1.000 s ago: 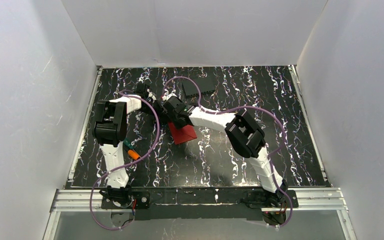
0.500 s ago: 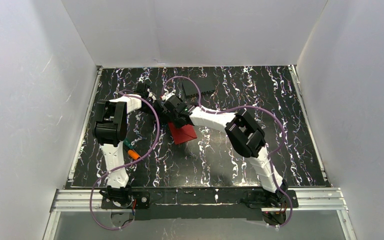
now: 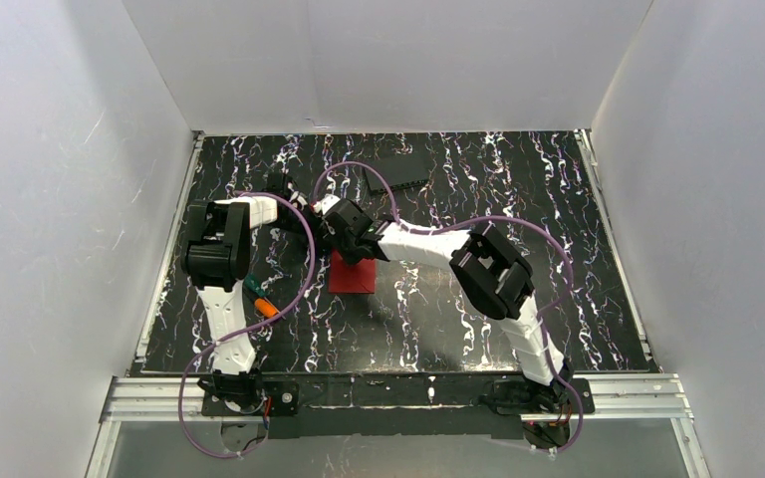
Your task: Place the letter into the envelope and seal it
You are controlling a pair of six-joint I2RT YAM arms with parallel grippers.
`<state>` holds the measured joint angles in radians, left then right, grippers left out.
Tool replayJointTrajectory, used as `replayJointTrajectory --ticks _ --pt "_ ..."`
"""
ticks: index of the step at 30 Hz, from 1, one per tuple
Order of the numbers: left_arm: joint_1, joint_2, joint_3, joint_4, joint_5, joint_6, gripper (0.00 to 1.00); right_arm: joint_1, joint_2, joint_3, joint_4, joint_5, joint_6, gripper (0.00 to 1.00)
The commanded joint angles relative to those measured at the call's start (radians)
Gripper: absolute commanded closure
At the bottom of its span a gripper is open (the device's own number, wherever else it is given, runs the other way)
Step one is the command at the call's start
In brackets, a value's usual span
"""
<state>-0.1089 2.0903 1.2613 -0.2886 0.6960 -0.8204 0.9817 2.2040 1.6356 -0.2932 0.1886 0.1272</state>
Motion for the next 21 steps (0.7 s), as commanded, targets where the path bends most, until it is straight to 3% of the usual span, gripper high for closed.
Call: replayJointTrajectory --ticks 1,14,21 --pt "-0.002 0.077 -0.069 -0.121 -0.231 0.043 1.0 0.037 0.107 -0.095 -0.252 -0.15 0.014 0.74" --pt "0.0 0.086 -0.038 -0.142 -0.242 0.056 1.0 0.04 -0.014 -0.277 -0.246 -0.108 0.015 0.75" --pt "0.001 0.091 -0.033 -0.148 -0.239 0.058 1.0 0.046 0.013 -0.25 -0.25 -0.042 0.01 0.74"
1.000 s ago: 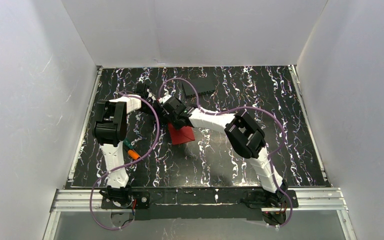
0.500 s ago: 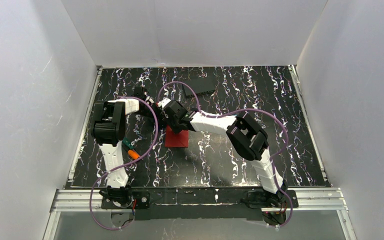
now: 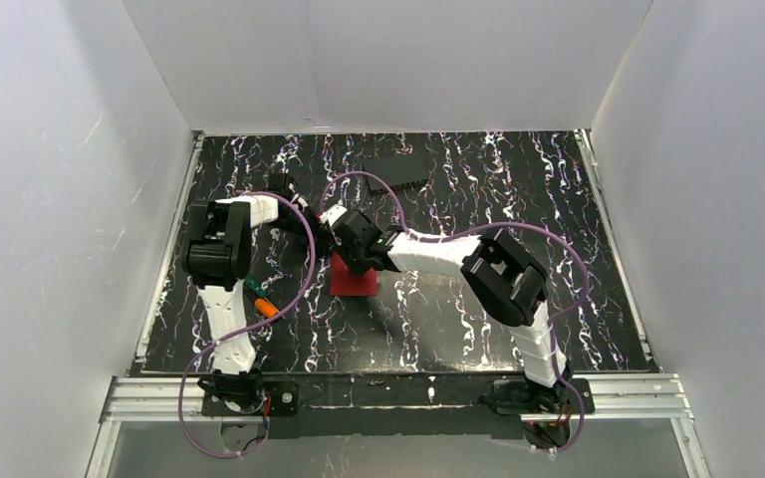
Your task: Place the letter into the envelope and seal it
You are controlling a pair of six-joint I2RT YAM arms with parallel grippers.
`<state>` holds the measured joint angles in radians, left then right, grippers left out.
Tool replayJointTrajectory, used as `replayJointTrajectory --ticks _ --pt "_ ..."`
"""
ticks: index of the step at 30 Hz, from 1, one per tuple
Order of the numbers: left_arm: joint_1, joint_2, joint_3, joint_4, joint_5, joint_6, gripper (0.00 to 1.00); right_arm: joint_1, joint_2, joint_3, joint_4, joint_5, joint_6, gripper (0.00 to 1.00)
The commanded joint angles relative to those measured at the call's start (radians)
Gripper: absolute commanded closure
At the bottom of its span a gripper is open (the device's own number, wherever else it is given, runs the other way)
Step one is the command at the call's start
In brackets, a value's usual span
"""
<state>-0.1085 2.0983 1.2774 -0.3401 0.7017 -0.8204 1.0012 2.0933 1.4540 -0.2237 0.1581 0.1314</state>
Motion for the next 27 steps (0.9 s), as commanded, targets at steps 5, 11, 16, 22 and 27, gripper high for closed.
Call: replayJointTrajectory --ticks 5,11,16,22,27 --pt "0.001 0.078 -0.08 -0.079 -0.236 0.053 1.0 0.027 0.214 0.041 -0.324 0.03 0.032 0.73" --pt "0.0 0.055 -0.115 -0.058 -0.224 0.034 1.0 0.025 0.295 0.163 -0.356 0.022 0.069 0.72" --pt "0.001 0.046 -0.126 -0.056 -0.214 0.035 1.0 0.011 0.325 0.211 -0.363 -0.04 0.09 0.71" --pt "0.001 0.043 -0.118 -0.054 -0.201 0.035 1.0 0.004 0.378 0.285 -0.404 -0.013 0.102 0.71" --pt "0.001 0.048 -0.115 -0.057 -0.19 0.035 1.0 0.004 0.375 0.277 -0.337 0.002 0.106 0.71"
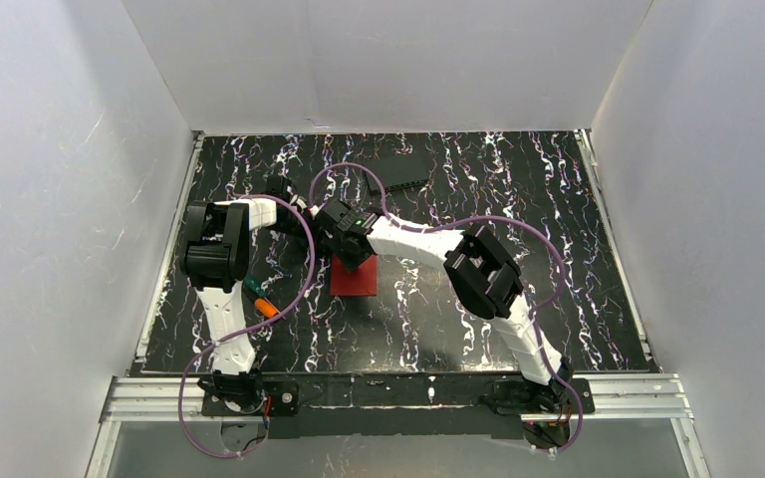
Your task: Place the letter into the envelope and seal it
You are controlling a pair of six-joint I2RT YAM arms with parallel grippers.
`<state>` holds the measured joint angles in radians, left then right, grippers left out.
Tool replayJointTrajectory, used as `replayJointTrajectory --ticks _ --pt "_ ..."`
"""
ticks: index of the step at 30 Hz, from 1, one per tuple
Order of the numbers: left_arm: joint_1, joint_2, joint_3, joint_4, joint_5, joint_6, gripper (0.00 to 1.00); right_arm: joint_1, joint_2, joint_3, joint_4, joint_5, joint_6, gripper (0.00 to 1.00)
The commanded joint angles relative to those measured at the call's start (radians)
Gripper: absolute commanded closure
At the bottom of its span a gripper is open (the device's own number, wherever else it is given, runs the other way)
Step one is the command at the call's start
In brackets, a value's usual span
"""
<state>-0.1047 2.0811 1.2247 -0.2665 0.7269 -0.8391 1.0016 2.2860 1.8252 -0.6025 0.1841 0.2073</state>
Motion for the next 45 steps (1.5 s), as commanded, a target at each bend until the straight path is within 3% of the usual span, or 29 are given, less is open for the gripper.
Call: replayJointTrajectory --ticks 1,7,12,15,20,26,35,40,45 --pt "-0.003 0.066 -0.062 -0.131 -0.213 0.053 1.0 0.003 0.176 -0.099 0.061 -0.025 0.032 0.71" --pt "-0.003 0.073 -0.059 -0.137 -0.208 0.053 1.0 -0.001 0.173 -0.073 0.103 -0.048 0.081 0.72" --pt "-0.003 0.076 -0.053 -0.14 -0.201 0.055 1.0 -0.004 0.174 -0.073 0.109 -0.055 0.114 0.89" --pt "-0.003 0.079 -0.049 -0.144 -0.201 0.061 1.0 -0.004 0.171 -0.078 0.117 -0.05 0.119 0.91" --pt "-0.003 0.081 -0.043 -0.15 -0.199 0.063 1.0 -0.004 0.177 -0.078 0.148 -0.089 0.105 0.9" --pt "-0.003 0.084 -0.037 -0.154 -0.194 0.064 1.0 -0.004 0.208 -0.048 0.166 -0.132 0.072 0.74" --pt "0.0 0.085 -0.032 -0.148 -0.19 0.065 1.0 -0.008 0.24 -0.014 0.005 0.02 0.109 0.85" --pt "0.011 0.077 -0.01 -0.184 -0.187 0.084 1.0 -0.024 0.165 -0.08 0.111 0.004 0.149 0.83" --pt "0.035 0.022 0.129 -0.306 -0.196 0.166 1.0 -0.032 0.093 -0.124 0.143 -0.025 0.144 0.79"
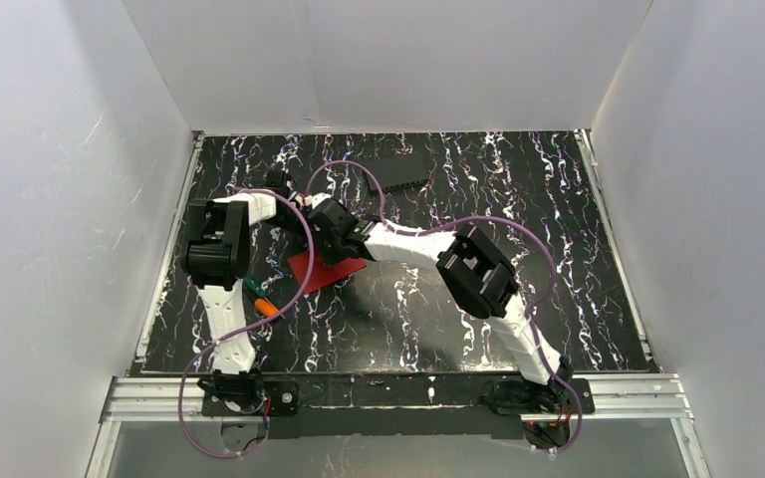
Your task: Place the letter into the envelope and seal it
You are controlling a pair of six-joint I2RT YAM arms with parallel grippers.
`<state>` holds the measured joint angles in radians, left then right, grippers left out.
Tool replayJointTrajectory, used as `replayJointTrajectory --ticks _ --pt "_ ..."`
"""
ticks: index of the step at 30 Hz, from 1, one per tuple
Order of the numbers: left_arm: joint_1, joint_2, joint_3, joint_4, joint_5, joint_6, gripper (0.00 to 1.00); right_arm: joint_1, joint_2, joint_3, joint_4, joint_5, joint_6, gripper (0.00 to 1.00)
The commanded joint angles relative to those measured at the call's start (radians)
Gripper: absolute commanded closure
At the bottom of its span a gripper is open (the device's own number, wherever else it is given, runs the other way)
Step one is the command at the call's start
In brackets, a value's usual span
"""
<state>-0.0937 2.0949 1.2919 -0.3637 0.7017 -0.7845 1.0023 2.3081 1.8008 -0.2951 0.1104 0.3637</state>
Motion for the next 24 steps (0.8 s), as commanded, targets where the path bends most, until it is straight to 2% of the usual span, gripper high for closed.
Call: replayJointTrajectory --ticks 1,6,9,12,15,17,21,24 --pt "0.024 -0.002 0.096 -0.238 -0.171 0.126 0.97 -0.034 0.06 -0.113 -0.167 0.041 -0.02 0.78" --pt "0.028 -0.073 0.187 -0.324 -0.218 0.152 0.76 -0.036 -0.013 -0.26 -0.149 0.023 -0.059 0.76" --pt "0.033 -0.131 0.171 -0.334 -0.257 0.16 0.71 -0.038 -0.058 -0.342 -0.139 0.031 -0.071 0.76" --pt "0.034 -0.206 0.106 -0.333 -0.268 0.162 0.72 -0.039 -0.074 -0.354 -0.144 0.03 -0.078 0.76" --pt "0.034 -0.294 -0.02 -0.273 -0.228 0.138 0.82 -0.039 -0.048 -0.312 -0.192 0.054 -0.068 0.76" --pt "0.027 -0.343 -0.119 -0.202 -0.15 0.11 0.89 -0.038 -0.02 -0.271 -0.244 0.092 -0.053 0.76" --pt "-0.038 -0.413 -0.306 -0.061 -0.094 0.04 0.94 -0.037 0.051 -0.185 -0.345 0.139 -0.036 0.75" --pt "-0.101 -0.448 -0.421 0.059 -0.087 -0.04 0.95 -0.038 0.068 -0.161 -0.383 0.14 -0.034 0.74"
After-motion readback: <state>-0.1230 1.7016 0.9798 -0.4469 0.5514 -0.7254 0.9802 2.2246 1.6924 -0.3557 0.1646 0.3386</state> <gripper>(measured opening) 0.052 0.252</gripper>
